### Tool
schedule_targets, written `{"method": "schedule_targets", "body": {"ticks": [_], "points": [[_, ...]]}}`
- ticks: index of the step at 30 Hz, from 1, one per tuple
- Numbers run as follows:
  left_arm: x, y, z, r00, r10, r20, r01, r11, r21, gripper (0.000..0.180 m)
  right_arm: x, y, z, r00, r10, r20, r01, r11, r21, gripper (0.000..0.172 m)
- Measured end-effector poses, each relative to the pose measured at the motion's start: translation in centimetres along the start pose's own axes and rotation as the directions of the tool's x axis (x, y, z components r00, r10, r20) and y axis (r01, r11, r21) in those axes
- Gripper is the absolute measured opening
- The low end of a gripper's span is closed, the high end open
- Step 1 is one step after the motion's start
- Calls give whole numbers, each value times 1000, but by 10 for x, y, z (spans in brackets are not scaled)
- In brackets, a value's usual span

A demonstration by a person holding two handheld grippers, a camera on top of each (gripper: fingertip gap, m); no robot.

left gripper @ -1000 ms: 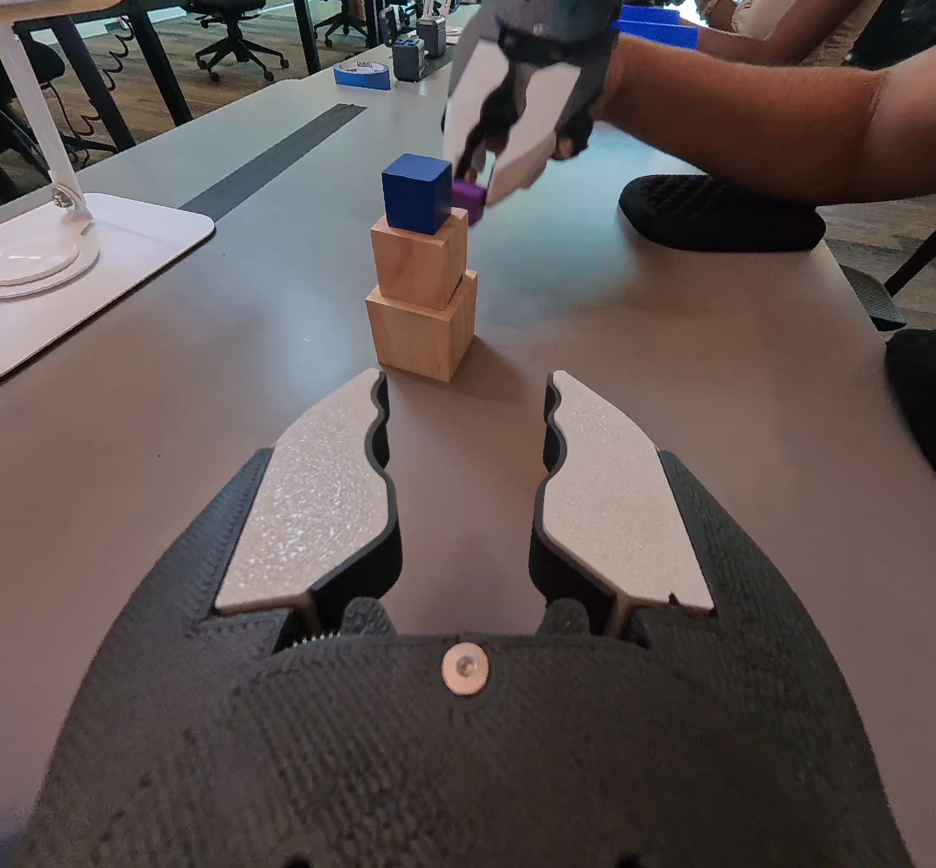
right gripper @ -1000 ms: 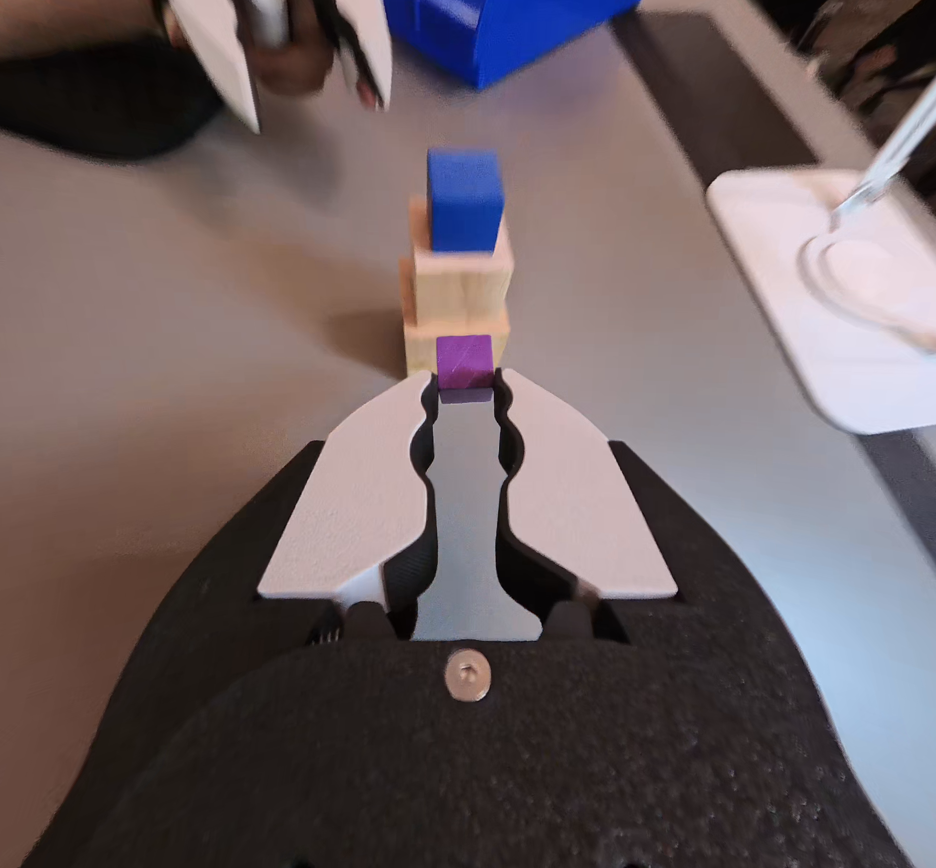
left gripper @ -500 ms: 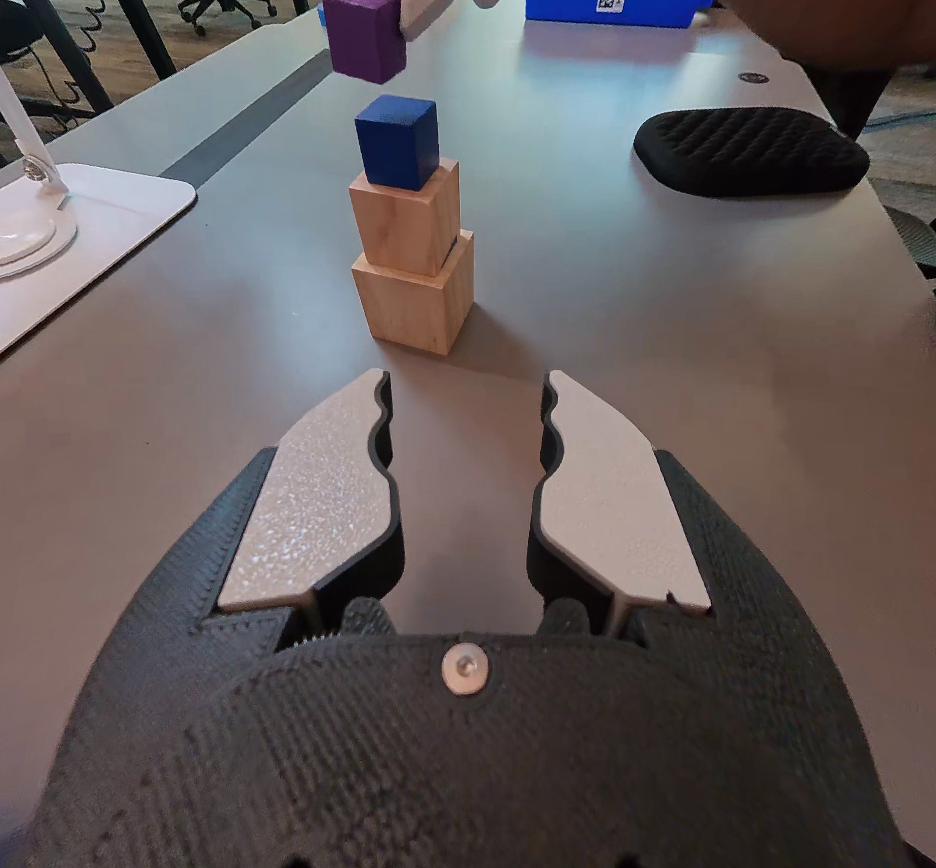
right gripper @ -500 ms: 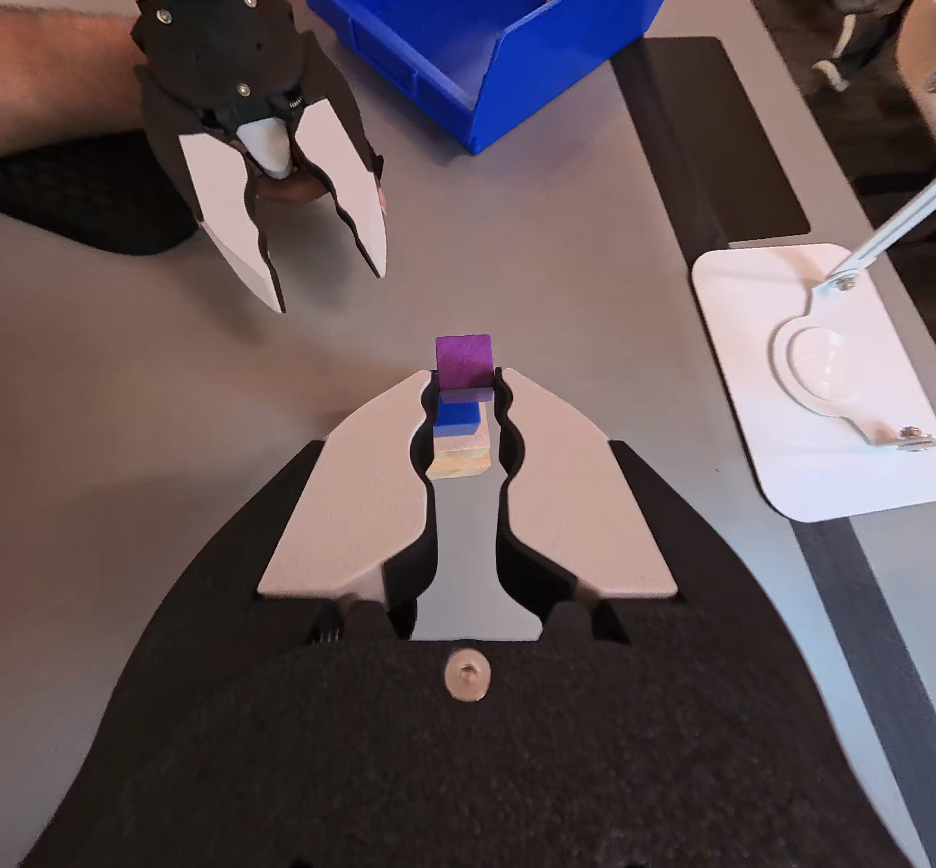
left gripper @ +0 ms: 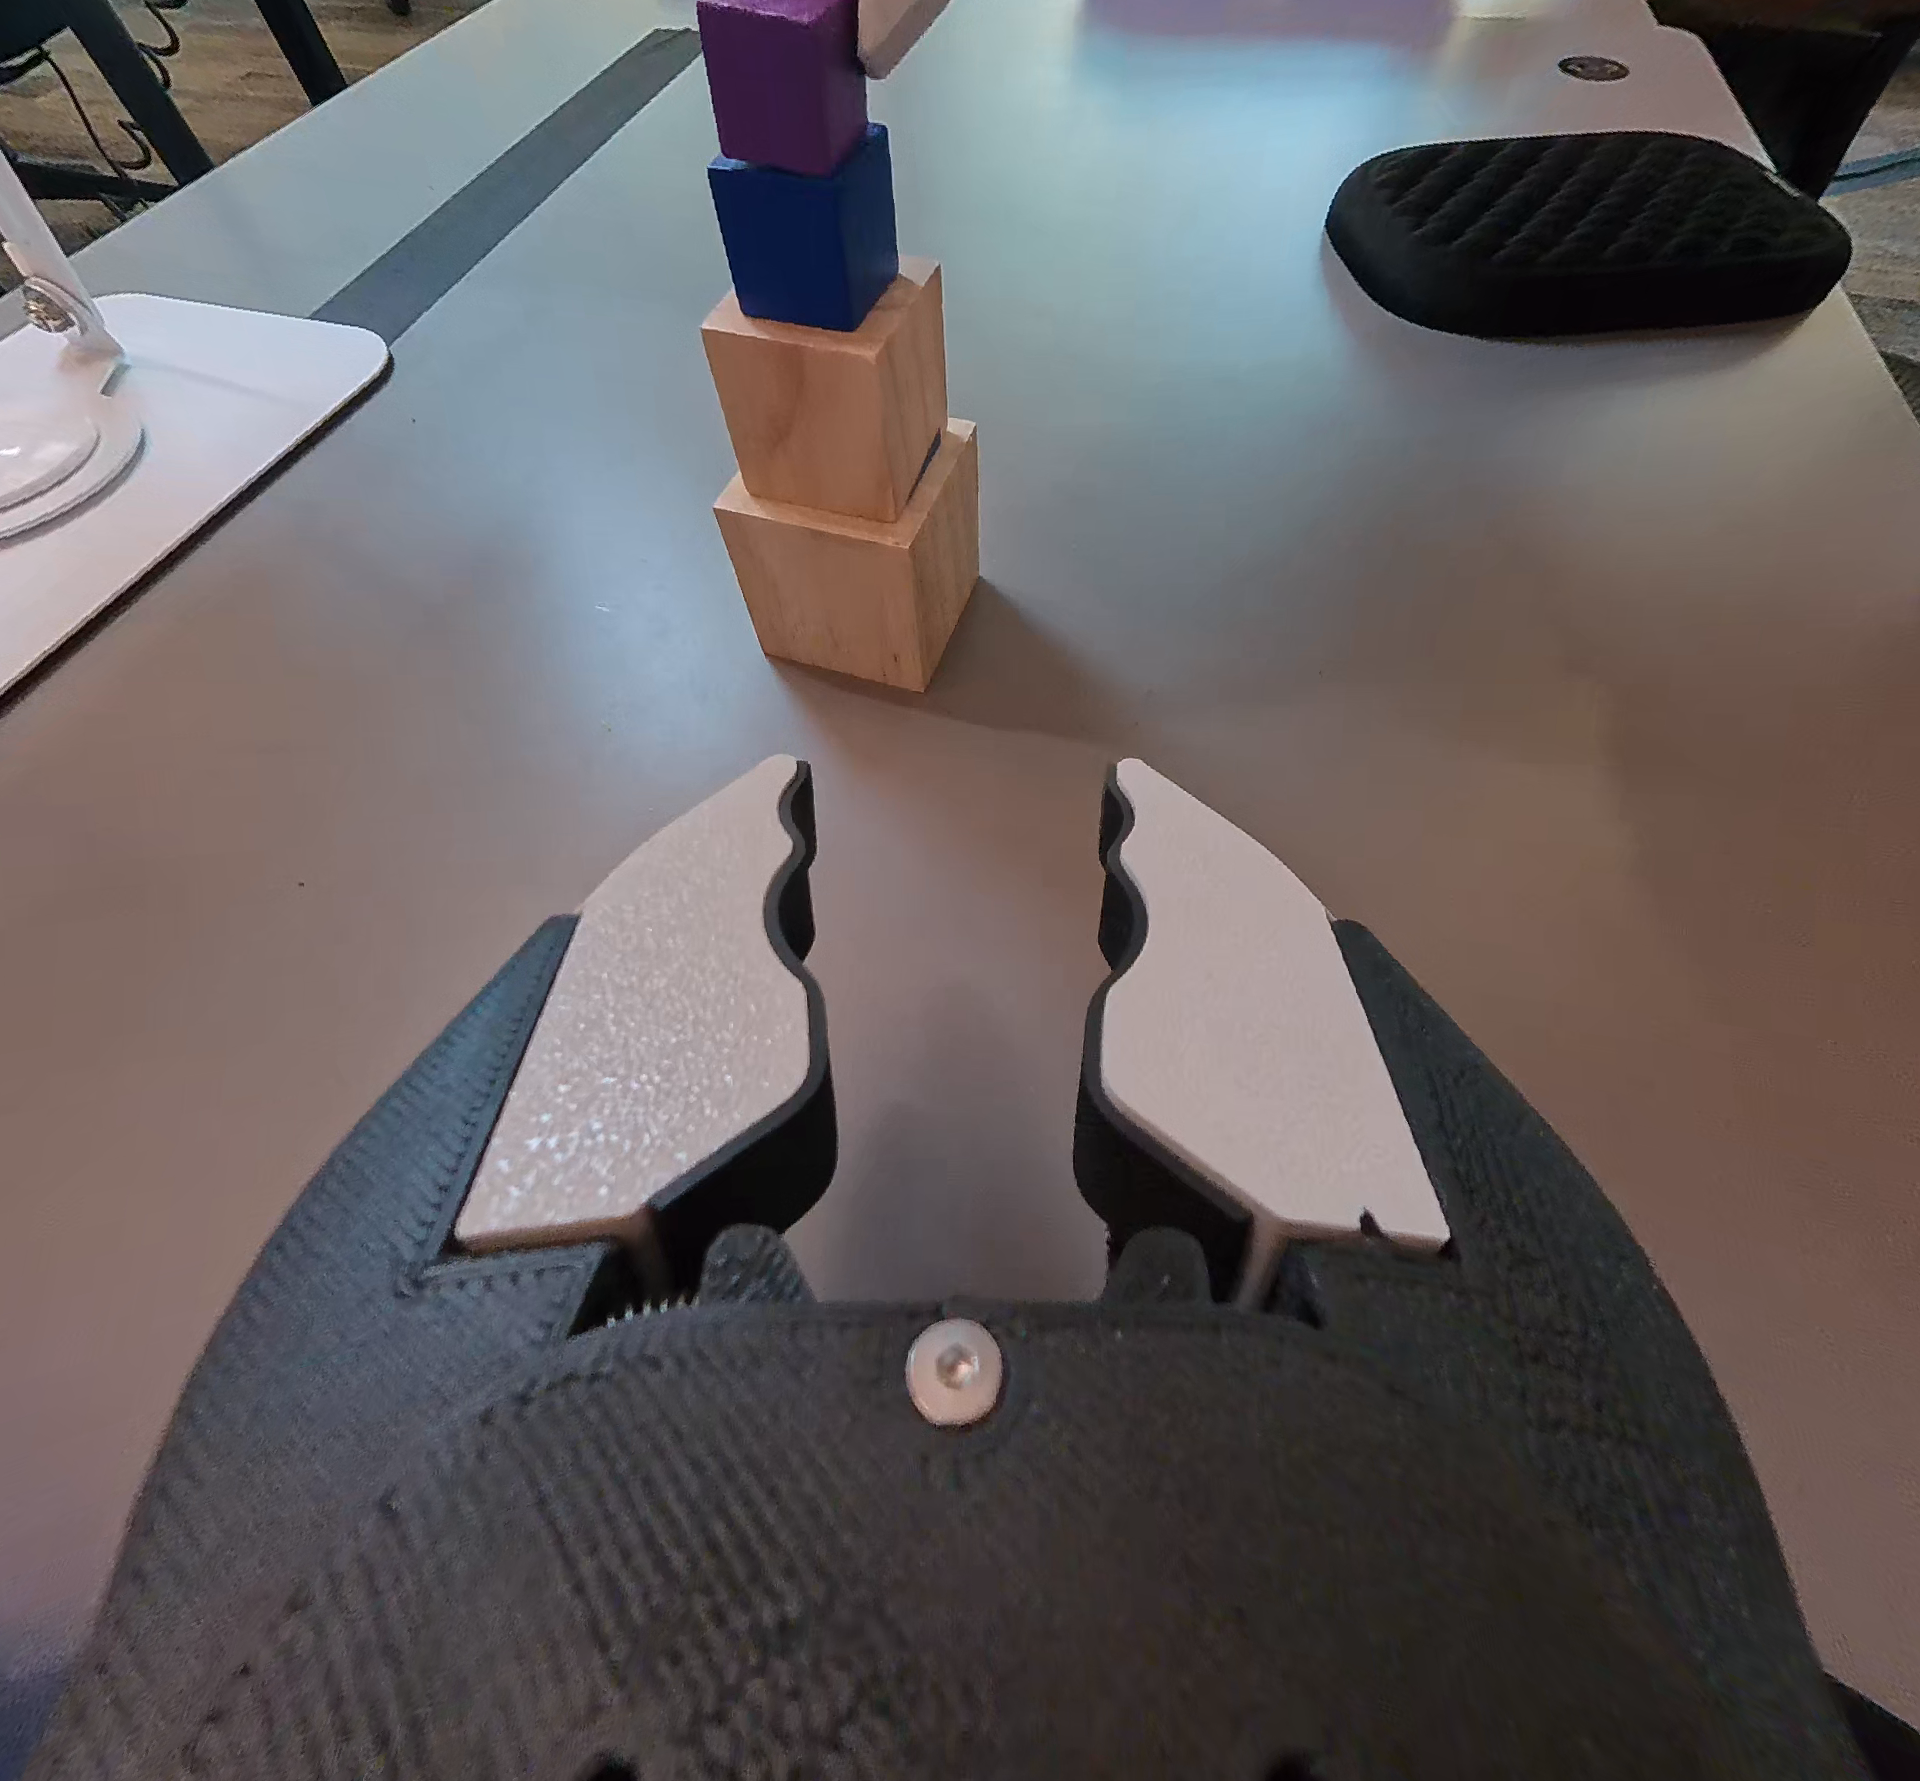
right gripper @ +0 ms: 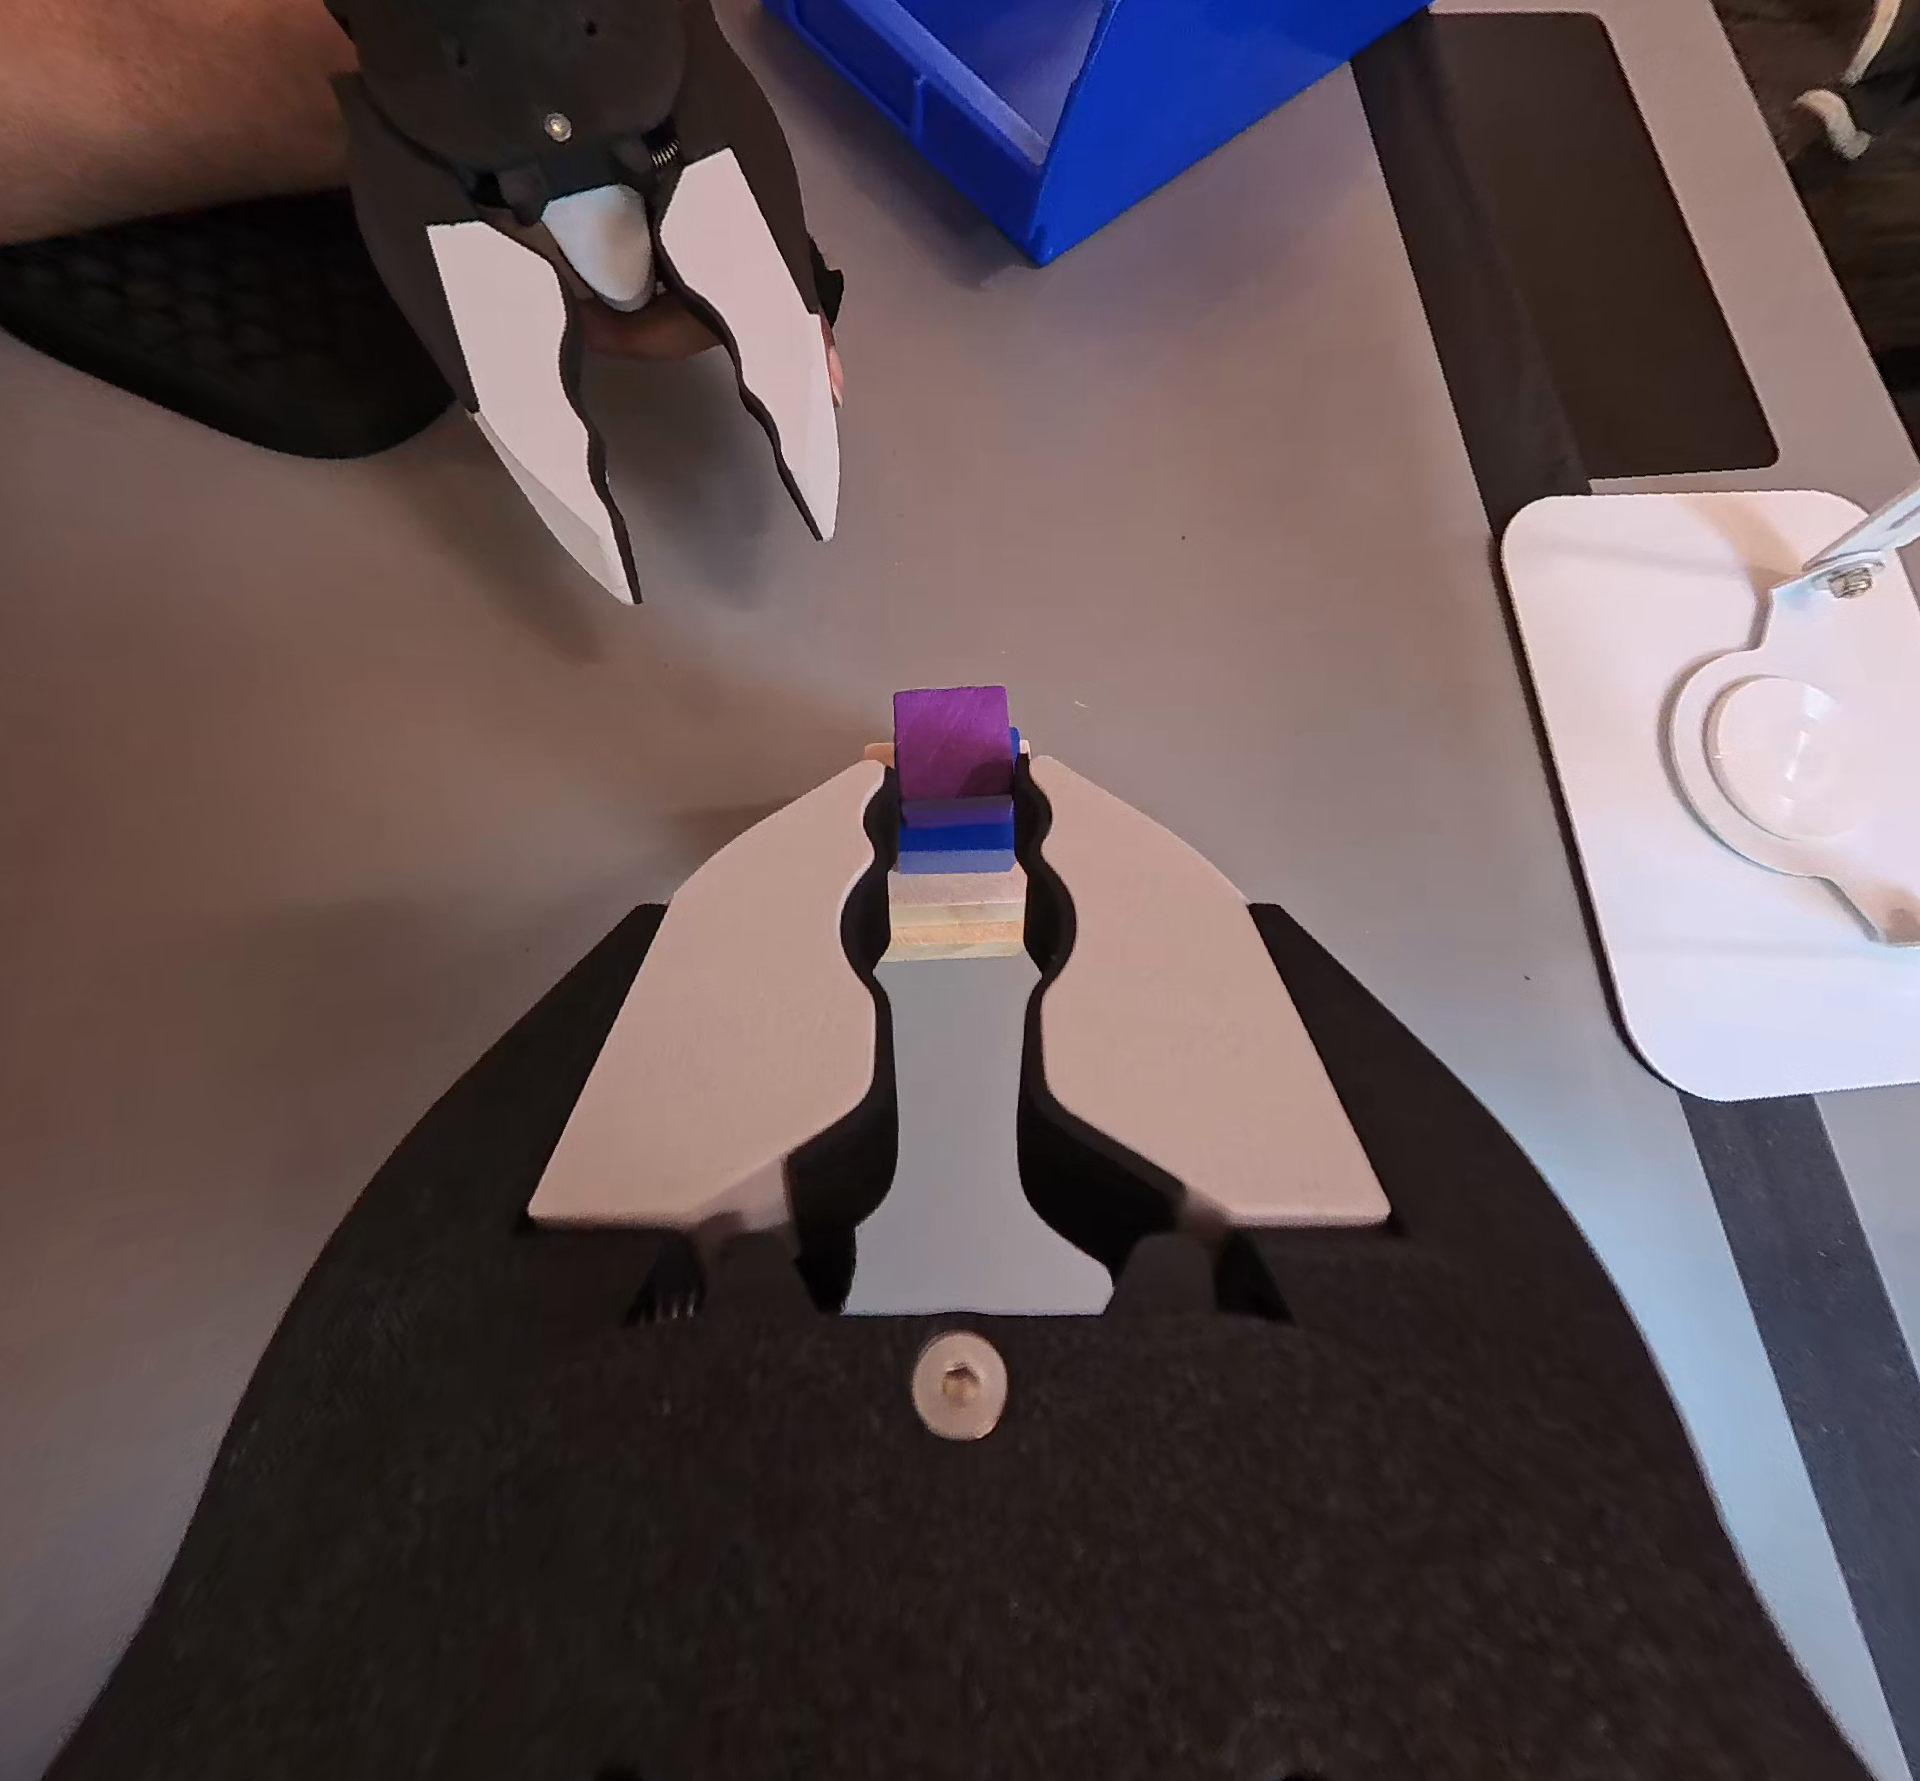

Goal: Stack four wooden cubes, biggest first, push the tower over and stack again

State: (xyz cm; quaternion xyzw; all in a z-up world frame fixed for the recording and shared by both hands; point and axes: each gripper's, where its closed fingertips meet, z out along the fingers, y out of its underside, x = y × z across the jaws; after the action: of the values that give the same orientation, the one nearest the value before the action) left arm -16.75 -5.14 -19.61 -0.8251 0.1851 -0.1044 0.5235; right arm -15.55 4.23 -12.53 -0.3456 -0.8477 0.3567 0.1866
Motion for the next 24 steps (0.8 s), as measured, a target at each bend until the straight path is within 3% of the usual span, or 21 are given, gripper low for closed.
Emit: {"method": "schedule_targets", "body": {"ticks": [24], "points": [[1,6,4,1000,-5,-6,5,1000,-25,53,0,2,-2,1000,8,-26,-8,1000,1,21]]}}
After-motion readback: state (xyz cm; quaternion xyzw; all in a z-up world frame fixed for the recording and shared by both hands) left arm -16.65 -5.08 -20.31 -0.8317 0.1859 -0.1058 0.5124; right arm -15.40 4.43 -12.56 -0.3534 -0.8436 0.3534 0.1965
